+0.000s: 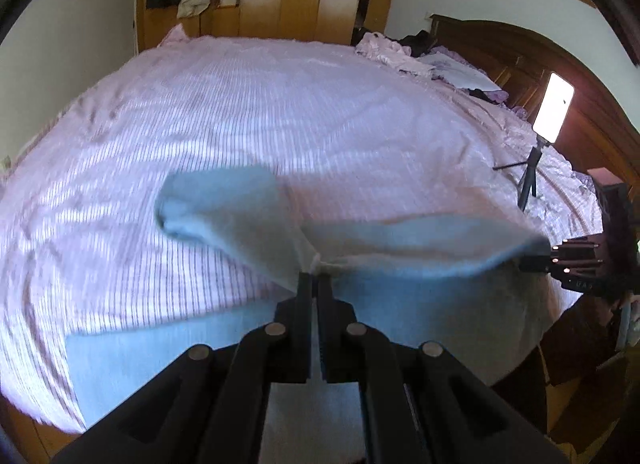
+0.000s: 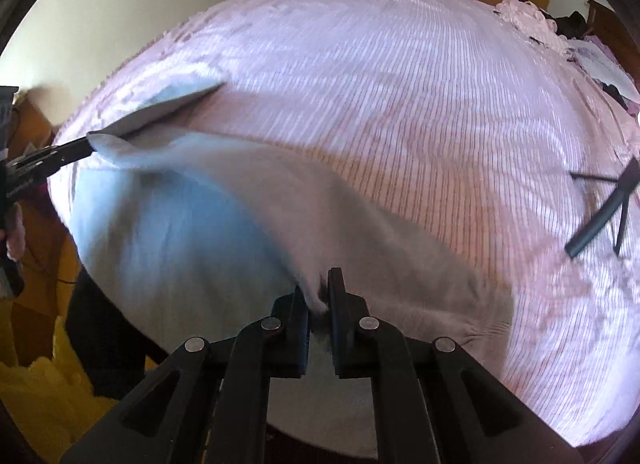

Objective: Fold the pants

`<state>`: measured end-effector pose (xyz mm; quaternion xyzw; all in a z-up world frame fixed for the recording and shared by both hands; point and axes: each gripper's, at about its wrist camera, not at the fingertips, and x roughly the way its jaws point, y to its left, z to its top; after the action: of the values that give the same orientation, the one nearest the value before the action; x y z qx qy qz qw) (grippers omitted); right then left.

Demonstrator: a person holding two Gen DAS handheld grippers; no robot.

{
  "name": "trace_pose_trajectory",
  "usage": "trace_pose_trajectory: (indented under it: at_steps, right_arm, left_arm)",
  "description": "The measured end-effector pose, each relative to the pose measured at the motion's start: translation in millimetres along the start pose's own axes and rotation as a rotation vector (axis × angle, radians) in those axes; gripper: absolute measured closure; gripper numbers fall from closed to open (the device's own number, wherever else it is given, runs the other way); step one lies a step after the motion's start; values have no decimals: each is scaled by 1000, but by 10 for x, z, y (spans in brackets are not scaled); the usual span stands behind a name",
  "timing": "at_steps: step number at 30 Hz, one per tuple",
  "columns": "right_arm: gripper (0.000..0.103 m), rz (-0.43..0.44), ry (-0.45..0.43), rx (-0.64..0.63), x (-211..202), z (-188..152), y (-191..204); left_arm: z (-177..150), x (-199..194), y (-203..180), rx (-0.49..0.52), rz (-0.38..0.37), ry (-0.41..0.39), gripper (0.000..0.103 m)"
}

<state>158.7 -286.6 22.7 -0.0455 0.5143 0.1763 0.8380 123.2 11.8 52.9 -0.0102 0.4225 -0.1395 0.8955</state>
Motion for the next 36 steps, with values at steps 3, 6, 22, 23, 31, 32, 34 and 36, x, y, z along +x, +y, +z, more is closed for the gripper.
trace_pose_trajectory:
  at_steps: [3, 6, 22, 23, 31, 32, 34, 36]
  right_arm:
    - [102, -5, 27, 29, 124, -187, 7]
    - [102, -19, 57, 70, 309, -337, -16]
    - [75, -36, -57, 267, 84, -710, -60]
    - [72, -39, -64, 274, 7, -756, -66]
    - [64, -12, -65, 480, -112, -1179, -356]
    - [64, 4, -81, 517, -98, -1185, -397]
    - [64, 58, -110, 598, -34, -1150, -471]
    - [64, 109, -126, 662, 53, -1110, -541]
  left_arm:
    - [-226, 123, 70, -58, -28, 58, 101]
    - [-427, 270, 147, -118, -56, 120, 101]
    - [-444, 468, -10, -142, -25, 168, 63]
    - [-430, 456, -42, -128, -18, 157, 61]
    - [-338, 456, -232, -94, -47, 159, 60]
    - [-322, 465, -237, -102, -47, 162, 60]
    - [-300, 447, -226, -118, -47, 162, 60]
    - [-290, 426, -213, -114, -33, 157, 60]
